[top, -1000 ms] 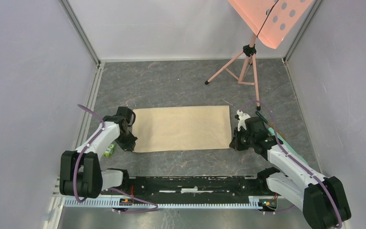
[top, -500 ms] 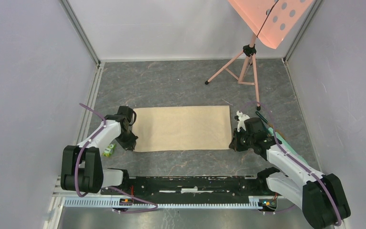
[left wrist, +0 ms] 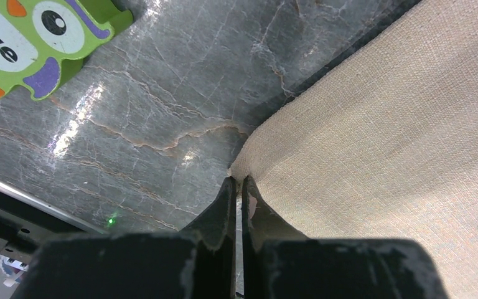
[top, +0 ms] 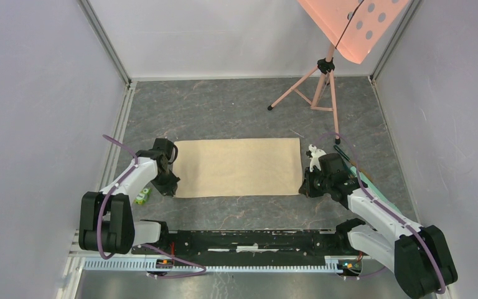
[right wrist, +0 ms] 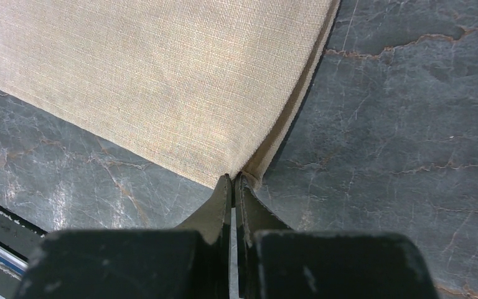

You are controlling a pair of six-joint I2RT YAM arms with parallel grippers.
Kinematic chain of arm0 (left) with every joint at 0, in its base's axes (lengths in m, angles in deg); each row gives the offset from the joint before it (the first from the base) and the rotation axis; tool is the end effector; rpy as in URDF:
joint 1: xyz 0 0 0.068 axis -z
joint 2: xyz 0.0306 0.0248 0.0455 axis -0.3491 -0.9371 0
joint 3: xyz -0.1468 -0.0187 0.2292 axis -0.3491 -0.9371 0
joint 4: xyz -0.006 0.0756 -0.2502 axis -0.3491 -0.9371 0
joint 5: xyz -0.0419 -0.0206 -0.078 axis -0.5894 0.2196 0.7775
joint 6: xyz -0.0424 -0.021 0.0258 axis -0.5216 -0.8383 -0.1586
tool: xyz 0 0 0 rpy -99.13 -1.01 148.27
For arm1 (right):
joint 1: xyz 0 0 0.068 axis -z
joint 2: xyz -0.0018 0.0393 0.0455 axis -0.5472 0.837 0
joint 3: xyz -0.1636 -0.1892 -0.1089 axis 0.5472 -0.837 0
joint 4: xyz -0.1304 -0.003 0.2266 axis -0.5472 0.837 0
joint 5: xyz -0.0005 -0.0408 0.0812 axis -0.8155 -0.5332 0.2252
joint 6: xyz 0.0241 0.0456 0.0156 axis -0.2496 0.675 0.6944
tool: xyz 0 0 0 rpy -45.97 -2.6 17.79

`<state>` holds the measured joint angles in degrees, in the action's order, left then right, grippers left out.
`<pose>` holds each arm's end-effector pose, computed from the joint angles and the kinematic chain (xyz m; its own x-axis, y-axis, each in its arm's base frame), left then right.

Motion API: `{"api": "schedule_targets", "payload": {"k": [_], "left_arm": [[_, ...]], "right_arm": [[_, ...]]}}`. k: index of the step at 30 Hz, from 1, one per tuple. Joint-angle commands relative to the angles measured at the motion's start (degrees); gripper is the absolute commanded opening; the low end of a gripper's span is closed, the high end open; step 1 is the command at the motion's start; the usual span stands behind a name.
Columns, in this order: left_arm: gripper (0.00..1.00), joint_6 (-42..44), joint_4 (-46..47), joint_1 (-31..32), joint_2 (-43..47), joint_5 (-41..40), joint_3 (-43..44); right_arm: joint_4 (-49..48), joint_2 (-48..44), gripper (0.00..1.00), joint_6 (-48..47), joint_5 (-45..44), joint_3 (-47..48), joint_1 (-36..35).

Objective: Fold the napkin into a case and place the utensils inside
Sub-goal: Smooth out the napkin at the corner of the board.

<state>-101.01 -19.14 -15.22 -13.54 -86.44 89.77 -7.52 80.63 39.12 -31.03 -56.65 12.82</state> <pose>0.1930 -0.0108 0.1680 -0.6883 -0.6931 -0.2139 -0.7153 0.6976 0.0414 0.1604 0.0684 0.1552 -0.8526 -0.0083 -0.5225 -0.2278 0.9057 0.3575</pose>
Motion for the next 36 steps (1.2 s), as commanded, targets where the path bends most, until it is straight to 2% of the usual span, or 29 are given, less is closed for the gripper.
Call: {"api": "schedule_targets", "payload": {"k": [1,3,7,9,14,17,21,23,26,30,33,36], "left_arm": [[0.03,0.1,1.4,-0.2,0.6,-2.5,0.9],[0.06,0.0,1.7,-0.2,0.1,-2.2,0.7],[0.24,-0.1,1.0,-0.2,0.1,-1.4,0.8],[0.39,-0.3,-0.5,-0.1,2.4,-1.5,1.5],[0.66,1.2,-3.7,-0.1,10.8,-3.4,5.2],[0.81,4.1,-1.1,-0.1,12.7,1.1,6.5],[0.85,5.7,9.3,-0.1,11.3,15.3,4.1],[0.86,4.8,12.8,-0.1,8.6,18.6,3.0],[0.87,4.2,15.4,-0.2,3.9,18.9,1.3],[0.88,4.1,17.2,-0.3,-0.5,14.6,-0.5],[0.89,5.5,14.8,-0.5,-1.2,13.2,2.9],[0.92,7.2,15.0,-0.5,0.9,12.2,7.6]], "right_arm": [[-1.6,0.2,0.02,0.0,0.3,0.2,-0.1],[-1.8,0.3,0.03,0.2,0.4,0.2,-0.1],[-1.0,0.1,0.08,-0.1,0.1,1.1,-0.1],[1.3,-0.5,0.17,-0.5,-0.4,2.5,-0.1],[7.0,-4.4,0.39,-2.0,-4.1,7.6,-0.1],[5.7,-3.5,0.51,-2.4,-2.1,9.6,-0.2],[-5.1,1.7,0.52,1.6,7.7,8.5,-0.4],[-11.0,4.5,0.52,4.6,11.2,6.7,-0.5],[-16.5,7.2,0.52,6.1,10.9,2.9,-0.5],[-16.3,8.7,0.53,4.2,3.4,-0.8,-0.5],[-12.8,8.9,0.54,2.1,1.2,1.4,-0.4],[-12.3,9.0,0.58,1.6,1.9,6.8,-0.5]]}}
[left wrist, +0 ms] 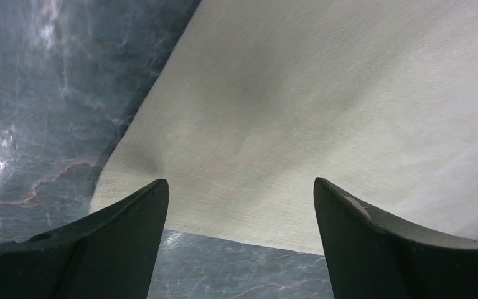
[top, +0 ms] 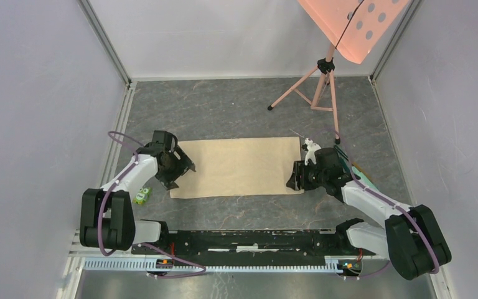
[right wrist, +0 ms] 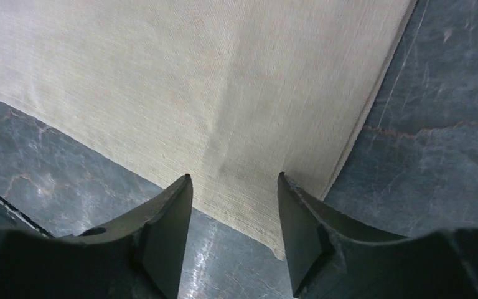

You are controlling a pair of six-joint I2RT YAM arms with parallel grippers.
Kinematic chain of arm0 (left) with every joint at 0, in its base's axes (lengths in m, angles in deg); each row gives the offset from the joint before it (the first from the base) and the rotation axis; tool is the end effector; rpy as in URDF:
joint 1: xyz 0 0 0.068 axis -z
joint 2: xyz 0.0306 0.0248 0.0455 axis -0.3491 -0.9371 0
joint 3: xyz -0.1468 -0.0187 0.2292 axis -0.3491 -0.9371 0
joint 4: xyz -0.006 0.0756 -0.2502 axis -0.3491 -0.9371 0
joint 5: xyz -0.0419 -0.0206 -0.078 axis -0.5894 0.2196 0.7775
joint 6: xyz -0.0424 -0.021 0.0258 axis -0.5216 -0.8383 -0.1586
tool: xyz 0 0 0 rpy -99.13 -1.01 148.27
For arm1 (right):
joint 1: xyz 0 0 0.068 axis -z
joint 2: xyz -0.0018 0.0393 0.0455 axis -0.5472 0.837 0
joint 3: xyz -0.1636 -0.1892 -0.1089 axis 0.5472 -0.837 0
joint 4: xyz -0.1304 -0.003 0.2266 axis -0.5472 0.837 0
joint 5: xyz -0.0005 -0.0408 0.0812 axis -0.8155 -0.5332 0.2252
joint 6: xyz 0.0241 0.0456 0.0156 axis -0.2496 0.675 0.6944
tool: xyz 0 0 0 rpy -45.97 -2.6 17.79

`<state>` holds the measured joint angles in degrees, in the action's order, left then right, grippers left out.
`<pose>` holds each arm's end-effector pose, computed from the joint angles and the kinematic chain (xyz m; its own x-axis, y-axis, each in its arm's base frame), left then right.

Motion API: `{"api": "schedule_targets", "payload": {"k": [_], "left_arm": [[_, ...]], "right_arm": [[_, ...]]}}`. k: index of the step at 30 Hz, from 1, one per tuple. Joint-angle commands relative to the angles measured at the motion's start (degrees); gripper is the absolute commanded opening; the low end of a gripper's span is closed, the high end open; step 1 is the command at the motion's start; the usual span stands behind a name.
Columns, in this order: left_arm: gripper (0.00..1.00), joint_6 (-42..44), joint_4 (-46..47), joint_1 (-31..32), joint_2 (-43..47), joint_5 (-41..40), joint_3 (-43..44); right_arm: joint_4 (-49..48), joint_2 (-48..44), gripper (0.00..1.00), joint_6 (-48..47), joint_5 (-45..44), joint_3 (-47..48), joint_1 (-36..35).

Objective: Fold the napkin into a case and place the utensils inside
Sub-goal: Smooth out the napkin at the corner of the board.

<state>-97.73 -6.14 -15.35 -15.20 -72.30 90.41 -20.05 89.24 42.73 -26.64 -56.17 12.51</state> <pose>0.2203 -0.0216 0.1700 -0.7249 -0.6664 -0.1746 -0.6186 0.7412 -0.2608 0.1827 0.0806 0.1482 -0.8413 0.0454 -0.5387 -0.2429 0.8585 0.4516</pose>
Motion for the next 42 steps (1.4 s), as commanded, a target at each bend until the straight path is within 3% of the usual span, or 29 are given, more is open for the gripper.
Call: {"api": "schedule_targets", "payload": {"k": [1,4,11,20,25,31,35,42], "left_arm": [[0.94,4.3,3.2,-0.3,2.6,-0.7,8.3],[1.0,3.7,8.2,-0.4,0.0,4.5,12.5],[1.0,3.0,17.1,-2.7,-15.4,10.4,21.1],[1.0,7.2,16.5,-6.8,-31.2,6.4,27.2],[1.0,10.1,15.1,-7.4,-28.3,3.7,27.6],[1.0,7.6,16.6,-7.3,-23.7,10.0,27.9],[1.0,5.8,17.5,-7.3,-27.2,11.5,27.8],[1.0,8.8,16.3,-8.7,-33.0,6.7,28.3]], "right_arm": [[-0.7,1.2,0.61,-1.8,-2.0,8.2,-0.2],[-3.8,7.2,0.65,-0.7,0.0,15.9,0.0],[-11.0,25.3,0.66,2.5,1.0,30.1,0.9],[-12.0,40.2,0.66,-2.5,-5.0,33.1,6.7],[-5.6,40.5,0.65,-7.6,-8.1,36.5,7.1],[-4.9,33.7,0.67,-5.4,-2.2,36.9,6.3],[-8.6,34.5,0.68,-2.9,1.1,36.6,6.1],[-8.3,42.8,0.68,-6.0,-3.7,37.0,8.7]]}}
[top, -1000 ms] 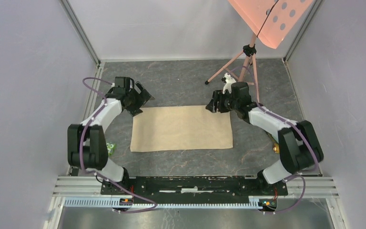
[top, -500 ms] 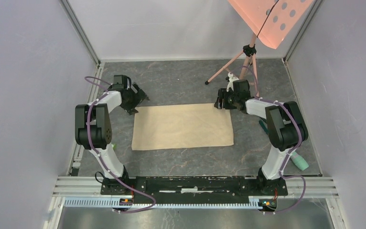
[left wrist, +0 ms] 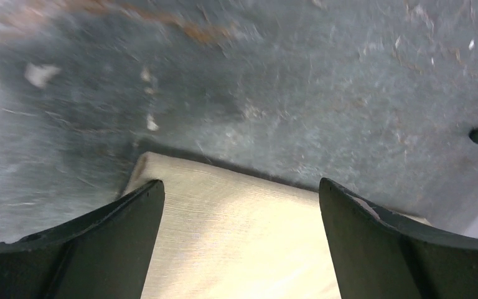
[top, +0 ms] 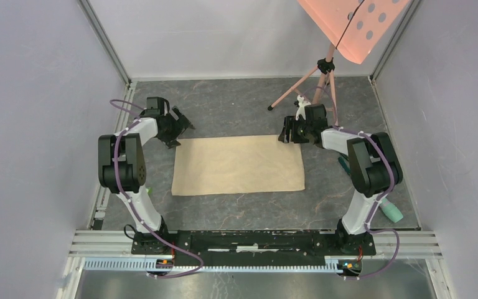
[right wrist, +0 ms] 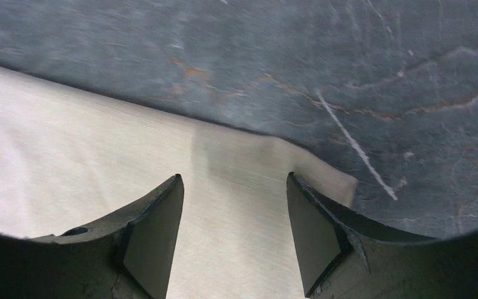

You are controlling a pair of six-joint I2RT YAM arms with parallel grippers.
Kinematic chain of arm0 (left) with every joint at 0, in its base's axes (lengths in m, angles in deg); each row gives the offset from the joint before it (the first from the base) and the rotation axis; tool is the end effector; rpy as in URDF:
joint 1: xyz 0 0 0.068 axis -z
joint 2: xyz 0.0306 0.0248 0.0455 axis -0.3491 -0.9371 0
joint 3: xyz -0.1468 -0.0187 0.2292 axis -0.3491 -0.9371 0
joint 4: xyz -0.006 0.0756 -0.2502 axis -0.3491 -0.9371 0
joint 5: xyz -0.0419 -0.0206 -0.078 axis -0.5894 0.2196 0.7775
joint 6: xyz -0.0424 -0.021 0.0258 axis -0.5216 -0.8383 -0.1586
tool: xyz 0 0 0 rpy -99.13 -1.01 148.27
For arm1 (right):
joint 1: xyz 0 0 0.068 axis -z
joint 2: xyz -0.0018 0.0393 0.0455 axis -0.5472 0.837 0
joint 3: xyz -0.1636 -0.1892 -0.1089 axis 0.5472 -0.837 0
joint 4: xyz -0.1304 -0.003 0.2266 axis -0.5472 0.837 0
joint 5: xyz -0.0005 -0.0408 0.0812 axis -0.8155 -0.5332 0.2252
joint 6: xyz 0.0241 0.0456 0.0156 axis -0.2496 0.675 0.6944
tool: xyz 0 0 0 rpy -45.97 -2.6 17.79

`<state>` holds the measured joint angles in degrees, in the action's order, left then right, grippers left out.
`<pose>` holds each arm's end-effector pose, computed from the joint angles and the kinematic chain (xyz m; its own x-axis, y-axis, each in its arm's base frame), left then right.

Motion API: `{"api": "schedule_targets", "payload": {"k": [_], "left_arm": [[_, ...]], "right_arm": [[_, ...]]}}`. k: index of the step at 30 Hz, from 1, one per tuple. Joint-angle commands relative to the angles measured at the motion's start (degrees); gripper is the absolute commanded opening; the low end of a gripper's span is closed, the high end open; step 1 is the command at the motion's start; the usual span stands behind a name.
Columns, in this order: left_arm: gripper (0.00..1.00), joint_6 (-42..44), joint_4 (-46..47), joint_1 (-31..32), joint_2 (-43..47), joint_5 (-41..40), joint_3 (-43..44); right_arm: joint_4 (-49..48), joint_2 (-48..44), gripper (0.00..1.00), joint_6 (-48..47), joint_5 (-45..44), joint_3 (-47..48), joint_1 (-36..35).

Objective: Fold the napkin into a case and place the utensils inside
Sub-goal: Smooth out the napkin at the corner of the board.

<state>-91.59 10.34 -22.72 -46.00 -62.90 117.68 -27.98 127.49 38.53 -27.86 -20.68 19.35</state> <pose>0.3774 0.0073 0.1647 -0.6969 -0.6646 -0.2697 -0.5034 0.7211 -0.4761 0.3591 0.0989 0.1625 -0.7608 0.0961 -0.6418 -0.2231 0.8900 0.3977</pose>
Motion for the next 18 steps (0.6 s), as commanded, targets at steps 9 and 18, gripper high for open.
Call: {"api": "schedule_targets", "payload": {"k": [9,18], "left_arm": [[1.0,4.7,-1.9,-0.5,5.5,-3.7,1.9],[1.0,-5.7,6.8,9.1,4.3,6.1,2.0]], "right_arm": [[5.7,-0.3,0.68,-4.4,-6.0,3.8,2.1],[-9.8,2.3,0.7,11.7,8.7,5.2,-7.5]]}}
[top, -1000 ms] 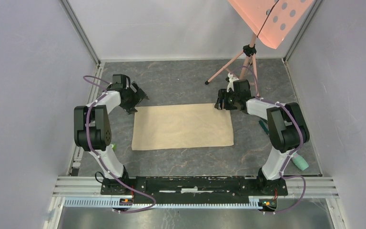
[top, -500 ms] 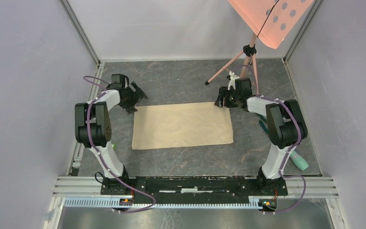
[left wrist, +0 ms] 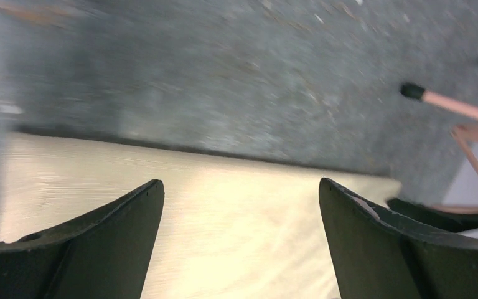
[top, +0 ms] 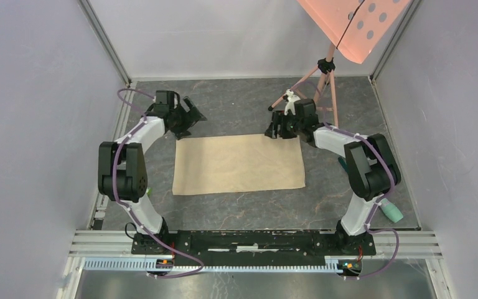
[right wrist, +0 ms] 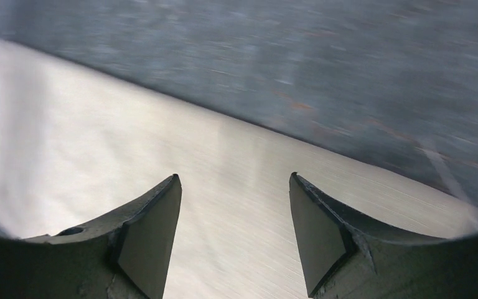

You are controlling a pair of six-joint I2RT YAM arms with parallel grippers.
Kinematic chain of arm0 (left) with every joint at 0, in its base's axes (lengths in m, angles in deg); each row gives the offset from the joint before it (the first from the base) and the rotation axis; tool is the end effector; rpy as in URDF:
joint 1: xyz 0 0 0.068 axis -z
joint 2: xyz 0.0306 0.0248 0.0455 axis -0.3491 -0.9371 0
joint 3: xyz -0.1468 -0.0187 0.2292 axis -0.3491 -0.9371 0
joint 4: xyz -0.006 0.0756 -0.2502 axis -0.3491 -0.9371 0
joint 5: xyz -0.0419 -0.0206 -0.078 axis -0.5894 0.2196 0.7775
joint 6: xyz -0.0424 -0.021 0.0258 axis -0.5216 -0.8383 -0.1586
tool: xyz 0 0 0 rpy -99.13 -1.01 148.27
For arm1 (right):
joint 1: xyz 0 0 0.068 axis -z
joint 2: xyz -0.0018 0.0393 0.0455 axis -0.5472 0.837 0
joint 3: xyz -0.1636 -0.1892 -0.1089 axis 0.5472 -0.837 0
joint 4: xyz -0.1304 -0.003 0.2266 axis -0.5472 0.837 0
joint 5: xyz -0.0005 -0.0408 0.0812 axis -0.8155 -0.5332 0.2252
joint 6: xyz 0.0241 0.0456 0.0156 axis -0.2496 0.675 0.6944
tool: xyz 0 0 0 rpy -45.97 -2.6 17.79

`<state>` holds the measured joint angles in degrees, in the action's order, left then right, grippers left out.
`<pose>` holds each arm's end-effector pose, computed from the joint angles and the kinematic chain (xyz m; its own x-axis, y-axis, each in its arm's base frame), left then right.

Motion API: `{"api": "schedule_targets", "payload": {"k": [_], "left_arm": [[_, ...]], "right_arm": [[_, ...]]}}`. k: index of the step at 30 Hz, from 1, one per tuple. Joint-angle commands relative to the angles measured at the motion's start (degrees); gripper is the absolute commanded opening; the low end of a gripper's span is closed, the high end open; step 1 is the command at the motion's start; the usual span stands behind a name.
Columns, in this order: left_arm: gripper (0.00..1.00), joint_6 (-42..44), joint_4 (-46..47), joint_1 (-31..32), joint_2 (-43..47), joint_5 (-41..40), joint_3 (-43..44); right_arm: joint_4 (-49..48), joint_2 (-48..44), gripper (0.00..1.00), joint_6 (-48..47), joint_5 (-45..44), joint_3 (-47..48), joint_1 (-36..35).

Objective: Fold the napkin into a case and place the utensils inside
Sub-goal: Smooth out the napkin at the corner of the board.

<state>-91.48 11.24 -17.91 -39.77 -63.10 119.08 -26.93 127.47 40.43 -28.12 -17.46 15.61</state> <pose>0.3744 -0.0241 0.2117 -0.7015 -0.6050 -0.3767 -0.3656 0.7592 -0.5385 0.3614 0.1250 0.1778 -0.7501 0.0833 -0.6561 -0.2678 0.8688 0.4165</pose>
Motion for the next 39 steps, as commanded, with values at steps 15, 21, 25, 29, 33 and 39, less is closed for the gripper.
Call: {"api": "schedule_targets", "payload": {"k": [15,21,25,29,33,39], "left_arm": [[1.0,1.1,-0.2,-1.3,-8.1,0.4,3.6],[1.0,0.6,-0.3,1.9,1.6,4.8,1.7],[1.0,-2.6,3.6,4.7,4.1,11.8,-4.4],[1.0,-2.2,4.5,4.9,6.2,10.6,-11.4],[1.0,0.1,2.5,1.8,5.5,6.6,-16.0],[1.0,5.0,-3.3,-0.3,6.2,4.9,-14.8]], "right_arm": [[-1.2,4.2,0.69,-2.5,0.1,0.2,1.9],[1.2,-6.1,0.71,-2.3,0.9,-2.4,-1.9],[-2.8,-10.1,0.71,1.3,7.3,-8.7,-4.9],[-4.5,-13.1,0.72,1.4,7.7,-16.0,-4.7],[0.6,-13.1,0.74,-4.3,2.7,-20.8,-2.0],[8.1,-16.6,0.73,-9.3,-3.4,-20.7,0.1]]}}
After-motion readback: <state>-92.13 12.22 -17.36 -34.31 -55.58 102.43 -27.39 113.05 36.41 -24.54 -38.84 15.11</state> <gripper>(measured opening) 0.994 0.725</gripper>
